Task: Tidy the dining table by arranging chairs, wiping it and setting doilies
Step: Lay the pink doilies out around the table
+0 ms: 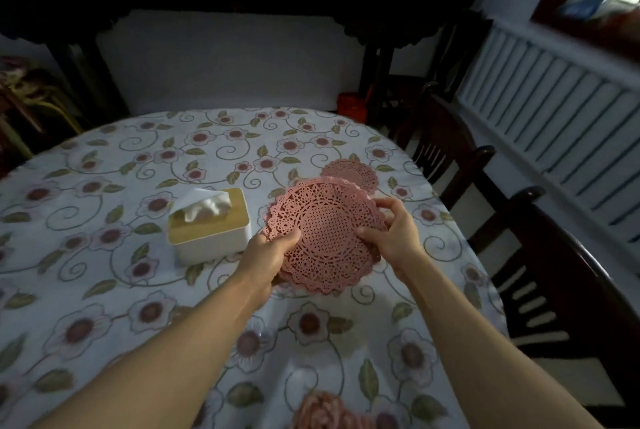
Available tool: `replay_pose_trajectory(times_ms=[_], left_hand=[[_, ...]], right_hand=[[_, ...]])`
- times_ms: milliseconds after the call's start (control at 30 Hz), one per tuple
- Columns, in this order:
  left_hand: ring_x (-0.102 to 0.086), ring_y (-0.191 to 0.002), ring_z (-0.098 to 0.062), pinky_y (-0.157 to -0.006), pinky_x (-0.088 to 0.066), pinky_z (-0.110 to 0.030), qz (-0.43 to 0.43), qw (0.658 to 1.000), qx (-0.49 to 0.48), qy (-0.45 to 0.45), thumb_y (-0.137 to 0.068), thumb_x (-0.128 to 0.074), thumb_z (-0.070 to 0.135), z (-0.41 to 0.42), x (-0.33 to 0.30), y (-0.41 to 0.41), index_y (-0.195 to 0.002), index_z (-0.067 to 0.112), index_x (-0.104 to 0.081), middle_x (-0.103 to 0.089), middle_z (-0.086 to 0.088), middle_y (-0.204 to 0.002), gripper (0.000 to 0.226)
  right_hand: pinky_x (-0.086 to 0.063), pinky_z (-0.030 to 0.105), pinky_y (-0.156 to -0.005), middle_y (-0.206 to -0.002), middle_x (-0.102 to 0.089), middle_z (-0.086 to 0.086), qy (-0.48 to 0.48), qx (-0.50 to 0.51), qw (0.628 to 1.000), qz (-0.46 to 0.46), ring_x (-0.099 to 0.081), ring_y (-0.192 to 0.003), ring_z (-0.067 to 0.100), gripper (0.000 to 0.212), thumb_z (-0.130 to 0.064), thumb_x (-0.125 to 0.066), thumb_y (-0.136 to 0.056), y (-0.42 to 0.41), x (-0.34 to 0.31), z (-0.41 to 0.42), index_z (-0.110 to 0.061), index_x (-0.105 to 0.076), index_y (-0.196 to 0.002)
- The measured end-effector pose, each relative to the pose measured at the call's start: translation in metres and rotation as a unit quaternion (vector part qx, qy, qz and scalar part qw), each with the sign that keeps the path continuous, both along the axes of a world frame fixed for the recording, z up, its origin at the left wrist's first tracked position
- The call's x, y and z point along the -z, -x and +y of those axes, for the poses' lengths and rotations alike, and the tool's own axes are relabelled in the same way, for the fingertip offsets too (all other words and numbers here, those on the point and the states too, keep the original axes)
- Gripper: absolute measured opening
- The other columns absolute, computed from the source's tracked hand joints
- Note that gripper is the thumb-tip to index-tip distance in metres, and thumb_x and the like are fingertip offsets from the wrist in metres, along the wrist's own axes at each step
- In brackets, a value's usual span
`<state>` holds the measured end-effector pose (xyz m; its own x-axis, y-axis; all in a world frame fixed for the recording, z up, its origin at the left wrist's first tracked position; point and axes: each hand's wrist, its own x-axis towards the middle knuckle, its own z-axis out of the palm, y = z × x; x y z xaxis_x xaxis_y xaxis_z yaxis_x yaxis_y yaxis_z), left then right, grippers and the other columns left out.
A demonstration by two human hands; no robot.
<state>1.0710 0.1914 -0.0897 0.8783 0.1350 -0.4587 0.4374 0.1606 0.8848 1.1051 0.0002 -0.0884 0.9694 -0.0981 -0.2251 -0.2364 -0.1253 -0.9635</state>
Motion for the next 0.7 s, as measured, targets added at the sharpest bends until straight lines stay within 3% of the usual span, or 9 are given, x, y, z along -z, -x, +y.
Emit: replay_pose_trajectory(times_ms=[67, 167, 267, 367, 433, 533, 600, 700], left_hand=[[-0.066, -0.098, -0.033, -0.086, -0.053, -0.045, 0.007, 1.0, 0.004, 0.023, -0.085, -0.062, 0.041, 0.005, 0.0, 0.017, -0.115, 0.004, -0.059, -0.068, -0.017, -0.112, 0.048], [-0.068, -0.08, -0.033, -0.056, -0.055, -0.035, 0.025, 0.999, -0.005, 0.031, -0.092, -0.056, 0.029, 0.004, -0.007, 0.037, -0.117, -0.001, -0.053, -0.068, -0.022, -0.105, 0.039], [-0.067, -0.074, -0.03, -0.055, -0.056, -0.036, 0.032, 0.999, -0.005, 0.042, -0.092, -0.057, 0.023, -0.002, -0.011, 0.049, -0.12, -0.001, -0.051, -0.067, -0.022, -0.106, 0.037], [-0.065, -0.072, -0.03, -0.051, -0.053, -0.034, 0.032, 0.999, -0.005, 0.04, -0.09, -0.06, 0.024, -0.011, -0.013, 0.056, -0.121, -0.003, -0.044, -0.064, -0.023, -0.101, 0.044], [-0.063, -0.074, -0.03, -0.057, -0.054, -0.039, 0.033, 0.999, -0.006, 0.039, -0.089, -0.062, 0.023, -0.017, -0.013, 0.058, -0.119, 0.001, -0.04, -0.062, -0.02, -0.099, 0.043], [-0.06, -0.103, -0.035, -0.09, -0.05, -0.052, 0.045, 0.999, -0.002, 0.016, -0.087, -0.064, 0.027, -0.027, -0.006, 0.059, -0.128, 0.004, -0.038, -0.056, -0.017, -0.125, 0.054], [-0.058, -0.11, -0.036, -0.096, -0.046, -0.054, 0.039, 0.999, -0.008, 0.012, -0.087, -0.064, 0.024, -0.034, 0.004, 0.059, -0.122, 0.007, -0.046, -0.058, -0.017, -0.126, 0.043], [-0.05, -0.123, -0.035, -0.103, -0.04, -0.056, 0.036, 0.999, -0.016, -0.026, -0.083, -0.067, 0.025, -0.048, 0.027, 0.056, -0.138, 0.005, -0.036, -0.049, -0.017, -0.138, 0.066]], right_hand=[[-0.055, 0.025, -0.05, -0.094, -0.067, 0.009, 0.071, 0.011, 0.996, -0.046, -0.066, -0.069, 0.014, 0.042, 0.002, -0.069, -0.08, 0.023, -0.003, 0.001, -0.021, -0.052, -0.11], [-0.05, 0.015, -0.052, -0.086, -0.063, 0.006, 0.193, 0.026, 0.973, -0.121, -0.056, -0.064, 0.014, 0.037, 0.001, -0.069, -0.081, 0.052, -0.007, -0.001, -0.024, -0.058, -0.106], [-0.053, 0.019, -0.055, -0.087, -0.062, -0.002, 0.211, 0.042, 0.967, -0.134, -0.061, -0.072, 0.013, 0.03, 0.005, -0.063, -0.083, 0.07, -0.01, -0.005, -0.021, -0.056, -0.096], [-0.045, 0.021, -0.059, -0.084, -0.056, -0.005, 0.223, 0.045, 0.968, -0.108, -0.056, -0.076, 0.014, 0.017, -0.003, -0.064, -0.085, 0.074, -0.008, -0.016, -0.013, -0.052, -0.09], [-0.038, 0.024, -0.055, -0.077, -0.05, -0.002, 0.246, 0.039, 0.965, -0.085, -0.047, -0.068, 0.013, 0.015, -0.013, -0.063, -0.088, 0.072, -0.005, -0.025, -0.011, -0.048, -0.085], [-0.035, 0.029, -0.05, -0.072, -0.046, 0.002, 0.204, 0.056, 0.976, -0.052, -0.042, -0.06, 0.017, 0.018, -0.013, -0.053, -0.094, 0.068, 0.006, -0.041, -0.013, -0.039, -0.083], [-0.033, 0.03, -0.048, -0.072, -0.043, 0.001, 0.175, 0.078, 0.981, -0.029, -0.039, -0.057, 0.016, 0.015, -0.012, -0.049, -0.096, 0.067, 0.016, -0.055, -0.012, -0.038, -0.086], [-0.039, 0.031, -0.05, -0.078, -0.048, 0.002, 0.157, 0.082, 0.984, 0.007, -0.047, -0.062, 0.018, 0.006, -0.014, -0.048, -0.095, 0.069, 0.036, -0.074, -0.011, -0.042, -0.097]])
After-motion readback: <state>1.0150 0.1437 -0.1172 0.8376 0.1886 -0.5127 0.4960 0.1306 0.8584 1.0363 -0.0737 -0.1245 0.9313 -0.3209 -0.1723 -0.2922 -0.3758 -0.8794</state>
